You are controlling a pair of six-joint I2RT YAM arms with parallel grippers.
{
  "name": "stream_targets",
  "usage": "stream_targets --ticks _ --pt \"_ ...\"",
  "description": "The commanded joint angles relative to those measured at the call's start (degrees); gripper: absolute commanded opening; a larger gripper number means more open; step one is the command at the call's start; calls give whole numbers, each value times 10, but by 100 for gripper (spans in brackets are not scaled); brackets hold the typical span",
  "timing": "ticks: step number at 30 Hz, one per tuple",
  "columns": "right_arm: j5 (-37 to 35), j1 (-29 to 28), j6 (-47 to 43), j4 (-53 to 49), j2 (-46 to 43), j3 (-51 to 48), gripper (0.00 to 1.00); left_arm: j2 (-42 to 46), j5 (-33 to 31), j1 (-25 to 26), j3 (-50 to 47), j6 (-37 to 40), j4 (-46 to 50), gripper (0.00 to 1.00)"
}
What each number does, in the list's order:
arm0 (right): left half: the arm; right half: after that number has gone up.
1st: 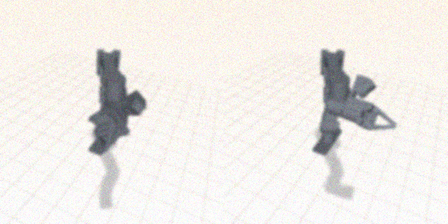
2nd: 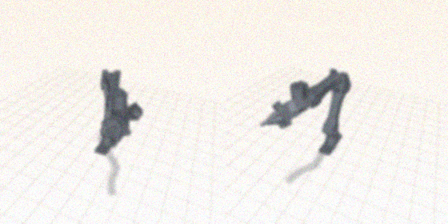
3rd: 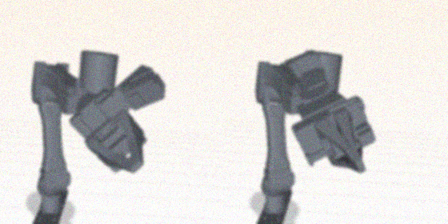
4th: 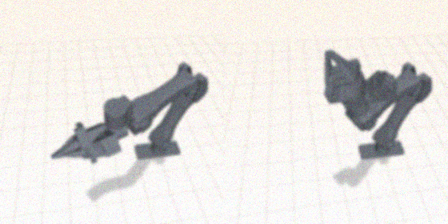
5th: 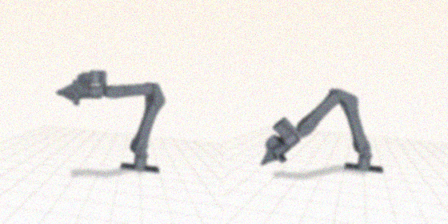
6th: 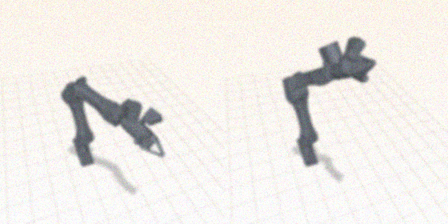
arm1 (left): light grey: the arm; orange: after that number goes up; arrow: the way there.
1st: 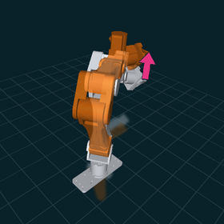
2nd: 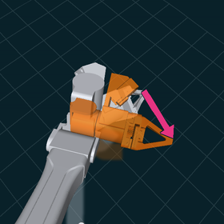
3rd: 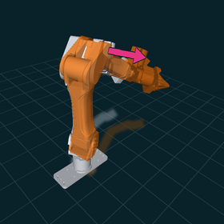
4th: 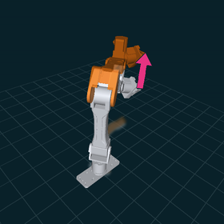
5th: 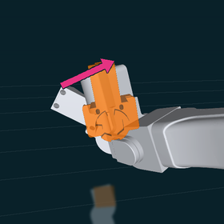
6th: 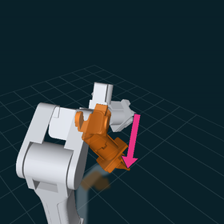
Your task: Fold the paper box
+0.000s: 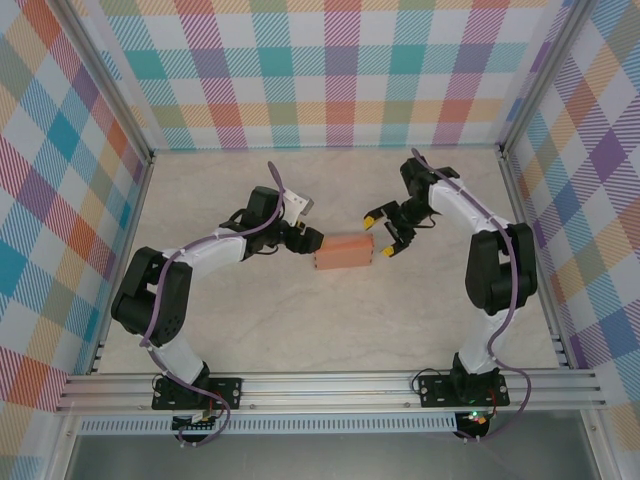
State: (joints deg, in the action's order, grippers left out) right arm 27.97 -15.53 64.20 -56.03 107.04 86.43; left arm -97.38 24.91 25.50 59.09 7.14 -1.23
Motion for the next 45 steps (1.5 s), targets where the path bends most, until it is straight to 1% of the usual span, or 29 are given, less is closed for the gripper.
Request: stream_targets --ticks 1,5,9,12,15,19,21,25,30,33,35,39,43,45 --pt "-4 -4 -6 -30 -33 2 72 -24 -22 4 -8 17 46 76" --pt "-12 -6 15 -24 -71 -19 70 -25 -24 4 -9 17 49 76" --pt "-15 -12 16 -27 -86 -23 68 -27 -24 4 -6 18 52 76" --pt "-32 -18 18 -21 -89 -41 66 -29 -22 4 -3 16 51 76" --pt "-35 -19 28 2 -87 -84 64 -29 -22 4 -3 16 52 76" --pt "-72 -27 34 25 -77 -137 58 -31 -22 4 -3 17 55 76" --pt "-89 -29 37 24 -76 -148 56 -32 -22 4 -1 18 58 76" --pt "-97 -29 26 13 -85 -120 56 -34 -22 4 1 17 59 76" --pt "-138 -30 -5 -42 -117 -31 58 -38 -22 4 7 18 62 76" --pt "-147 -29 -7 -39 -138 -7 59 -40 -21 4 7 17 61 76" --pt "-143 -29 -8 -22 -134 -6 59 -42 -18 4 6 17 60 76" --pt "-110 -32 -12 0 -93 -19 59 -42 -19 4 5 16 61 76" --pt "-120 -40 -11 28 -66 -64 59 -41 -19 4 2 16 61 76" --pt "-135 -45 -9 19 -49 -83 58 -42 -18 4 1 15 59 76"
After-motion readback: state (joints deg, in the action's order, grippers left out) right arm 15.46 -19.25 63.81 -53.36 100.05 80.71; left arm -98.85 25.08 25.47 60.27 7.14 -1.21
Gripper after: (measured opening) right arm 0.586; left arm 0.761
